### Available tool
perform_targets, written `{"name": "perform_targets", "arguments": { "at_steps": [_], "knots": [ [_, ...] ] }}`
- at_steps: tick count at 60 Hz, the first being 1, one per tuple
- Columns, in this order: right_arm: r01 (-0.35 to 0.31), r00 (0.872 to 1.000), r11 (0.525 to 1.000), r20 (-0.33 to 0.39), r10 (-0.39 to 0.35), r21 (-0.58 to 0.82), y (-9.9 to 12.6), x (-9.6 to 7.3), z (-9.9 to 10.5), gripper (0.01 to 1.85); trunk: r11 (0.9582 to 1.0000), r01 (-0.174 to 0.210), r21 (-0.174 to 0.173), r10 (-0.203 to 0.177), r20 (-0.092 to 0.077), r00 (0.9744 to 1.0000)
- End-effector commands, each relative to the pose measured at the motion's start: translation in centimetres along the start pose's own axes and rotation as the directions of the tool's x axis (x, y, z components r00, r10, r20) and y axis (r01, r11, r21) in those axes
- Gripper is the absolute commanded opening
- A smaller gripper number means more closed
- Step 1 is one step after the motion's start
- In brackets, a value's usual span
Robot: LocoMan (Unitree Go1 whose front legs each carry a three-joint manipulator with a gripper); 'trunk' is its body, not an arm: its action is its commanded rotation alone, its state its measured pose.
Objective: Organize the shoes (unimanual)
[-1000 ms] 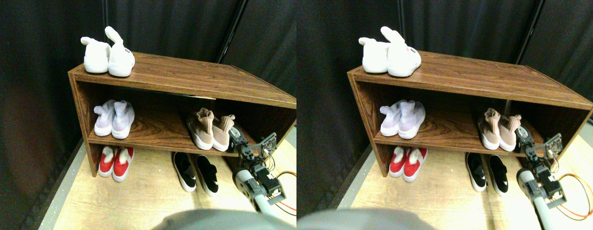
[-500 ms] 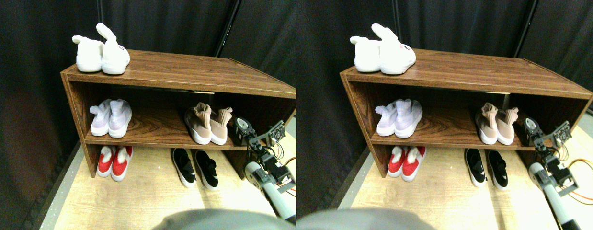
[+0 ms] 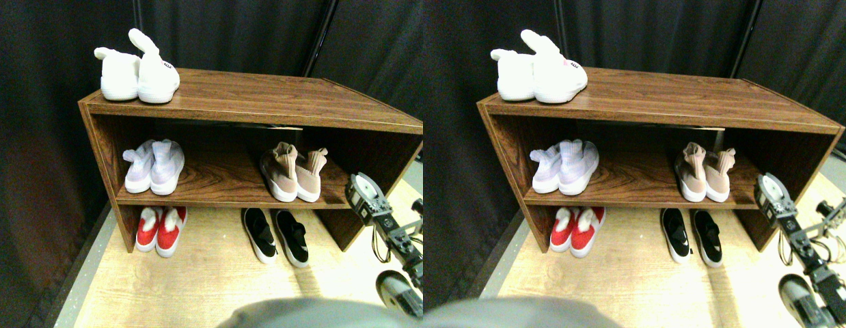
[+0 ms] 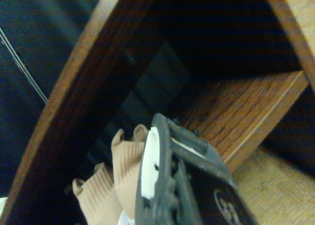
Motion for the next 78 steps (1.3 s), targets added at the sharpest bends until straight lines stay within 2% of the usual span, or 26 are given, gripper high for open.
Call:
{"name": "perform_targets", "arguments": {
  "at_steps": [1, 11, 21, 23, 32, 33, 37, 46, 49, 53, 61, 64, 78],
  "knots": [
    [-0.095, 0.993, 0.995, -0.069, 0.096, 0.023, 1.5, -1.6, 0.2, 0.06, 0.9996, -0.005, -0.026, 0.004, -0.027, 0.9996],
    [-0.110, 0.990, 0.993, -0.080, 0.113, 0.044, 1.4, -3.8, 0.5, 0.06, 0.9996, -0.009, -0.028, 0.008, -0.040, 0.9992],
    [-0.097, 0.991, 0.993, -0.089, 0.102, 0.062, 0.0, -4.7, 0.2, 0.06, 0.9994, -0.013, -0.031, 0.011, -0.053, 0.9986],
    [-0.085, 0.993, 0.995, -0.073, 0.088, 0.050, -0.5, -4.9, -0.1, 0.06, 0.9994, -0.014, -0.033, 0.012, -0.058, 0.9983],
    [-0.051, 0.984, 0.995, -0.168, 0.065, 0.090, -2.4, -5.2, -1.2, 0.06, 0.9993, -0.018, -0.034, 0.016, -0.067, 0.9976],
    [-0.048, 0.983, 0.994, -0.171, 0.063, 0.094, -2.6, -5.2, -1.2, 0.06, 0.9992, -0.020, -0.034, 0.017, -0.072, 0.9972],
    [-0.026, 0.981, 0.993, -0.189, 0.047, 0.115, -3.3, -5.2, -1.6, 0.06, 0.9991, -0.022, -0.036, 0.019, -0.075, 0.9970],
    [0.030, 0.980, 0.992, -0.198, -0.005, 0.123, -5.9, -4.9, -2.7, 0.06, 0.9990, -0.029, -0.035, 0.026, -0.084, 0.9962],
    [0.068, 0.980, 0.989, -0.194, -0.041, 0.135, -6.8, -4.7, -3.0, 0.06, 0.9989, -0.030, -0.035, 0.027, -0.086, 0.9960],
    [0.079, 0.980, 0.989, -0.193, -0.055, 0.121, -7.7, -4.5, -3.3, 0.06, 0.9990, -0.031, -0.033, 0.028, -0.083, 0.9961],
    [0.117, 0.979, 0.984, -0.185, -0.091, 0.134, -9.8, -3.1, -3.3, 0.06, 0.9991, -0.030, -0.029, 0.027, -0.085, 0.9961],
    [0.149, 0.978, 0.981, -0.166, -0.127, 0.123, -10.7, -2.6, -3.3, 0.06, 0.9991, -0.032, -0.027, 0.029, -0.083, 0.9961],
    [0.196, 0.978, 0.969, -0.109, -0.180, 0.152, -12.3, -0.8, -3.2, 0.06, 0.9990, -0.036, -0.025, 0.033, -0.082, 0.9961]
  ]
}}
